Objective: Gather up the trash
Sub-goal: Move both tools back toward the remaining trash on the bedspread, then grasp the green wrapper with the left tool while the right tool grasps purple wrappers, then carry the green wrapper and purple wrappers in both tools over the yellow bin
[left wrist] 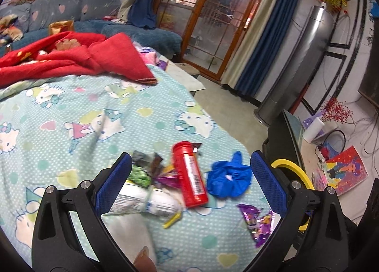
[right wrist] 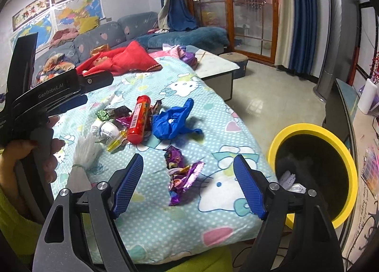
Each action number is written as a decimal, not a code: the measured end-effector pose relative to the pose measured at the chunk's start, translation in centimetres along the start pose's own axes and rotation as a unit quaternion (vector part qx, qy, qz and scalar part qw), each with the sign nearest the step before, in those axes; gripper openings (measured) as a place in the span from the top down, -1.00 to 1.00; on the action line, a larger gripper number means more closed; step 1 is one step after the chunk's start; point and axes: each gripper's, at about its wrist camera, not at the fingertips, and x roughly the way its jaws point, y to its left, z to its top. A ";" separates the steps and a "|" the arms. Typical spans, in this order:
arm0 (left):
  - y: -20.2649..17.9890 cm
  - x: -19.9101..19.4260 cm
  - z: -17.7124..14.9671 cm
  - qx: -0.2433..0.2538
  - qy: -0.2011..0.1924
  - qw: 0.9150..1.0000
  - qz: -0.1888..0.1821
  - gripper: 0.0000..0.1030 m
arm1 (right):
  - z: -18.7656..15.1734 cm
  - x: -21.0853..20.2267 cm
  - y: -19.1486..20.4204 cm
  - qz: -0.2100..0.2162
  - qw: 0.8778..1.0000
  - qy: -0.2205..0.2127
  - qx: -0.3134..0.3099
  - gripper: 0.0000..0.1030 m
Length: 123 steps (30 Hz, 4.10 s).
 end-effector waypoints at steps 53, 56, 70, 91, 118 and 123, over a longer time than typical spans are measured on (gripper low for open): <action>6.4 3.7 -0.6 -0.017 0.071 0.997 -0.017 0.52 | -1.6 6.7 0.3 0.030 0.996 0.083 0.024 0.40; 6.0 3.7 -0.6 -0.006 0.071 0.997 -0.015 0.61 | -1.6 6.7 0.2 0.030 0.996 0.083 0.025 0.42; 5.6 2.0 -0.1 -0.015 0.053 0.998 -0.041 0.87 | -1.2 6.1 0.2 0.041 0.996 0.083 0.014 0.55; -0.2 -2.2 1.0 0.031 0.009 0.994 -0.103 0.96 | 1.4 1.8 -2.0 0.036 0.999 0.016 0.030 0.55; -9.5 -1.0 -2.2 0.117 0.042 0.979 -0.164 0.96 | 2.8 -1.3 -9.8 -0.019 0.993 -0.043 0.108 0.55; -11.0 -0.5 -2.9 0.129 0.047 0.976 -0.170 0.96 | 2.8 -1.7 -11.4 -0.029 0.990 -0.049 0.126 0.55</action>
